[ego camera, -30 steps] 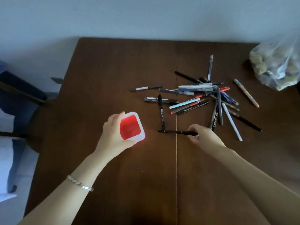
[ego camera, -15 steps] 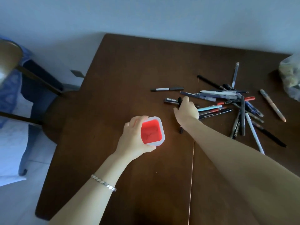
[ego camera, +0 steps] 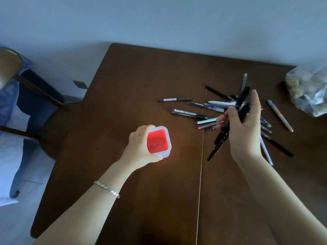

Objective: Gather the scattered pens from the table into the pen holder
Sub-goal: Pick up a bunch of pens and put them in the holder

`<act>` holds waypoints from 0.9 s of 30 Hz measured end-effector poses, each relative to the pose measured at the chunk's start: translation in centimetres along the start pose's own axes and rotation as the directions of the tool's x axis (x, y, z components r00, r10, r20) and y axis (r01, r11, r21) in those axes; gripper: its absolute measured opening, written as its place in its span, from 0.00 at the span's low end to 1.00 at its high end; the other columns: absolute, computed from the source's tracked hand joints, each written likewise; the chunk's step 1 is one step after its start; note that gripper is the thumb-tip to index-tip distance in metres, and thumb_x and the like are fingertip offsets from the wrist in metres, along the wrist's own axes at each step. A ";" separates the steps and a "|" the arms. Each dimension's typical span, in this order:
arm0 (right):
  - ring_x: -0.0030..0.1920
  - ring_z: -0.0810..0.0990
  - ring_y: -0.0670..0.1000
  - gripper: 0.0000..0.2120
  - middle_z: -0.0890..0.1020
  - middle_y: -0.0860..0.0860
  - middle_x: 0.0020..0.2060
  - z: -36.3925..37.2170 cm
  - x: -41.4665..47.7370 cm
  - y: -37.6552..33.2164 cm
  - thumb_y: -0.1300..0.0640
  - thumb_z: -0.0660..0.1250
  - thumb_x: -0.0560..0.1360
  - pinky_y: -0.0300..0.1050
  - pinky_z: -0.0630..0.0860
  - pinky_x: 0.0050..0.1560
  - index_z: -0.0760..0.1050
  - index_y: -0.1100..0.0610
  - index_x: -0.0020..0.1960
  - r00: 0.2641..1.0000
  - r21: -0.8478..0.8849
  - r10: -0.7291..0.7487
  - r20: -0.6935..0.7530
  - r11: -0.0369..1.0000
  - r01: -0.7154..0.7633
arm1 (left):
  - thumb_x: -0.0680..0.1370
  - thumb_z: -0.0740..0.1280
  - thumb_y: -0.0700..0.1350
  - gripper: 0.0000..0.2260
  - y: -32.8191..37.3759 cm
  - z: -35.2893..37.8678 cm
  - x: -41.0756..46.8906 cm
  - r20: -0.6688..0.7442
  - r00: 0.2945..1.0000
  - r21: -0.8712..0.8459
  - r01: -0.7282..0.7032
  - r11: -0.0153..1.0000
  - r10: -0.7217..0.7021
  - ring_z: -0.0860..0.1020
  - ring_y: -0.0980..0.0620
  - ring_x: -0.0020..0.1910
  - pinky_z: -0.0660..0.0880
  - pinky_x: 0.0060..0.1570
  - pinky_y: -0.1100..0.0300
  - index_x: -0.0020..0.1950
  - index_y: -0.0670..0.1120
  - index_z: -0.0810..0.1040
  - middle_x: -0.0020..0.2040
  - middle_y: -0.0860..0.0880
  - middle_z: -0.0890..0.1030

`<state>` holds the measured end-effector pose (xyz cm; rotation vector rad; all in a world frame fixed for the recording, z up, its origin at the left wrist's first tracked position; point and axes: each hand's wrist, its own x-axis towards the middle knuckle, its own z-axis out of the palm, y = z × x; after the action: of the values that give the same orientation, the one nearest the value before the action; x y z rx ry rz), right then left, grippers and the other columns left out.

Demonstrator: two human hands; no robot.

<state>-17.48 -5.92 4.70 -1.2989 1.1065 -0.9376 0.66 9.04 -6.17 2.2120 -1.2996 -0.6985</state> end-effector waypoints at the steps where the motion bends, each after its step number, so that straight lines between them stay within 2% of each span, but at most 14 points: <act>1: 0.30 0.79 0.42 0.27 0.77 0.46 0.33 -0.5 -0.4 -0.4 0.65 0.54 0.80 0.36 0.78 0.34 0.50 0.50 0.75 1.000 0.069 0.006 -0.009 0.998 -0.005 | 0.58 0.81 0.52 0.42 0.2 0.0 0.0 -0.007 1.000 0.009 -0.003 1.000 0.003 0.70 0.48 0.63 0.69 0.57 0.57 0.67 0.50 0.65 0.65 0.50 0.70; 3: 0.33 0.81 0.43 0.28 0.76 0.47 0.38 -1.0 -1.1 -0.8 0.68 0.52 0.80 0.39 0.81 0.40 0.51 0.49 0.75 1.000 0.200 0.025 -0.013 0.980 -0.022 | 0.58 0.81 0.52 0.41 1.0 0.2 -0.1 -0.021 1.000 0.030 -0.010 1.000 0.010 0.70 0.49 0.63 0.66 0.58 0.58 0.67 0.50 0.66 0.64 0.50 0.71; 5: 0.37 0.82 0.44 0.30 0.73 0.47 0.40 -0.8 -1.7 -1.0 0.70 0.52 0.79 0.44 0.81 0.48 0.49 0.47 0.74 0.999 0.231 -0.024 -0.039 0.972 0.033 | 0.59 0.81 0.52 0.41 2.8 0.7 -0.6 -0.024 0.998 0.080 -0.063 0.995 0.065 0.70 0.48 0.63 0.64 0.59 0.58 0.67 0.50 0.66 0.65 0.49 0.71; 7: 0.40 0.81 0.45 0.32 0.73 0.46 0.41 -0.1 -2.2 -0.6 0.70 0.52 0.79 0.45 0.80 0.52 0.47 0.43 0.72 0.990 0.173 -0.117 -0.082 0.976 0.130 | 0.59 0.80 0.54 0.41 5.1 1.6 -1.3 0.032 0.990 0.083 -0.140 0.987 0.137 0.69 0.49 0.63 0.66 0.60 0.57 0.68 0.51 0.64 0.66 0.50 0.70; 9: 0.42 0.81 0.47 0.32 0.72 0.44 0.43 0.5 -2.9 0.4 0.71 0.52 0.78 0.44 0.78 0.56 0.46 0.40 0.69 0.973 0.059 -0.209 -0.094 0.975 0.215 | 0.60 0.78 0.58 0.41 7.6 2.3 -2.0 0.129 0.979 0.001 -0.157 0.988 0.155 0.67 0.52 0.65 0.66 0.61 0.56 0.68 0.56 0.62 0.66 0.55 0.68; 11: 0.47 0.79 0.47 0.34 0.73 0.41 0.44 0.7 -3.8 2.1 0.70 0.53 0.78 0.43 0.75 0.60 0.46 0.36 0.66 0.978 -0.038 -0.204 -0.041 0.979 0.203 | 0.58 0.75 0.65 0.41 9.7 2.8 -2.4 0.185 0.973 -0.043 -0.132 0.990 0.138 0.64 0.54 0.67 0.66 0.60 0.57 0.67 0.60 0.62 0.66 0.58 0.67; 14: 0.50 0.78 0.43 0.33 0.76 0.44 0.43 -0.9 -5.4 4.0 0.68 0.57 0.77 0.36 0.74 0.57 0.51 0.34 0.64 0.994 -0.113 -0.104 0.046 0.988 0.108 | 0.59 0.77 0.61 0.43 11.6 2.9 -2.8 0.162 0.977 -0.077 -0.126 0.989 0.137 0.62 0.54 0.67 0.66 0.62 0.54 0.69 0.56 0.63 0.69 0.56 0.64; 17: 0.46 0.79 0.42 0.32 0.76 0.44 0.43 -3.4 -5.9 4.5 0.66 0.65 0.74 0.37 0.76 0.48 0.56 0.34 0.59 0.999 -0.165 -0.043 0.004 0.985 0.043 | 0.59 0.79 0.58 0.41 12.2 2.8 -2.9 0.071 0.984 -0.095 -0.154 0.983 0.161 0.62 0.60 0.59 0.61 0.60 0.59 0.68 0.51 0.66 0.66 0.53 0.67; 19: 0.45 0.80 0.43 0.37 0.75 0.43 0.44 -4.6 -6.0 4.8 0.69 0.67 0.71 0.35 0.78 0.47 0.55 0.32 0.60 1.000 -0.132 -0.013 -0.022 0.991 0.010 | 0.59 0.79 0.58 0.41 12.8 3.1 -2.8 0.112 0.981 -0.104 -0.146 0.984 0.157 0.62 0.65 0.54 0.61 0.60 0.60 0.68 0.52 0.66 0.63 0.56 0.67; 21: 0.45 0.81 0.46 0.42 0.75 0.46 0.42 -5.4 -5.8 5.3 0.73 0.66 0.70 0.33 0.77 0.48 0.54 0.31 0.61 1.000 -0.118 -0.010 0.001 0.993 0.010 | 0.59 0.78 0.59 0.42 13.4 3.7 -2.7 0.166 0.973 -0.101 -0.147 0.984 0.162 0.63 0.63 0.56 0.63 0.60 0.60 0.68 0.52 0.65 0.62 0.58 0.65; 23: 0.45 0.79 0.46 0.37 0.75 0.46 0.41 -5.9 -5.5 5.7 0.72 0.64 0.71 0.34 0.76 0.48 0.59 0.33 0.61 0.999 -0.186 -0.034 0.027 0.982 0.038 | 0.59 0.78 0.61 0.43 13.8 4.5 -2.7 0.179 0.967 -0.072 -0.170 0.983 0.181 0.65 0.55 0.63 0.64 0.58 0.60 0.69 0.52 0.65 0.65 0.55 0.67; 26: 0.51 0.76 0.41 0.16 0.75 0.37 0.45 -6.3 -5.2 6.1 0.63 0.63 0.76 0.35 0.73 0.52 0.74 0.47 0.59 0.993 -0.351 -0.059 0.106 0.932 0.093 | 0.58 0.78 0.61 0.44 14.2 5.5 -2.5 0.189 0.969 -0.046 -0.156 0.987 0.161 0.66 0.50 0.65 0.67 0.56 0.60 0.69 0.52 0.64 0.67 0.53 0.67; 27: 0.53 0.74 0.39 0.12 0.73 0.34 0.47 -6.5 -5.0 6.3 0.59 0.61 0.77 0.34 0.72 0.55 0.77 0.51 0.58 0.990 -0.375 -0.059 0.126 0.921 0.102 | 0.57 0.78 0.61 0.45 14.1 5.8 -2.2 0.183 0.968 -0.036 -0.169 0.985 0.173 0.67 0.49 0.65 0.68 0.57 0.60 0.69 0.52 0.64 0.67 0.53 0.68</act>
<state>-25.46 -2.24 -0.76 -1.7051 1.1915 -0.7171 -13.06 4.03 -1.31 2.0272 -1.5464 -0.8627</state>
